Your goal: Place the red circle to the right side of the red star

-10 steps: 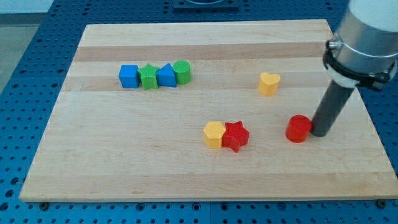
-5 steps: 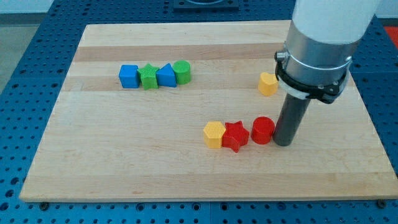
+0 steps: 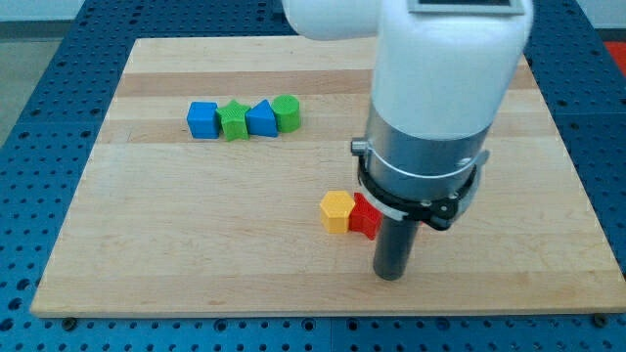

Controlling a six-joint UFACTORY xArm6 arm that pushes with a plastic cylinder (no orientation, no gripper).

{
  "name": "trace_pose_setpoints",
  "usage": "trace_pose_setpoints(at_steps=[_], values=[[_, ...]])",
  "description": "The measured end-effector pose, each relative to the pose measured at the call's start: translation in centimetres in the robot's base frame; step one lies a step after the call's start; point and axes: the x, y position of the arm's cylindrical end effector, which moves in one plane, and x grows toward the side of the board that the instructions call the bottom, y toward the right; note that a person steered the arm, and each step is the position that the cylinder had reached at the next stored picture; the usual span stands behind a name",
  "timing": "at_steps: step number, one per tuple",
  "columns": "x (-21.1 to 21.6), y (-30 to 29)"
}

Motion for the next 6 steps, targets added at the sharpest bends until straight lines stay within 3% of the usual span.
trace_pose_setpoints(at_steps=[6], values=[[-2.7,-0.2]])
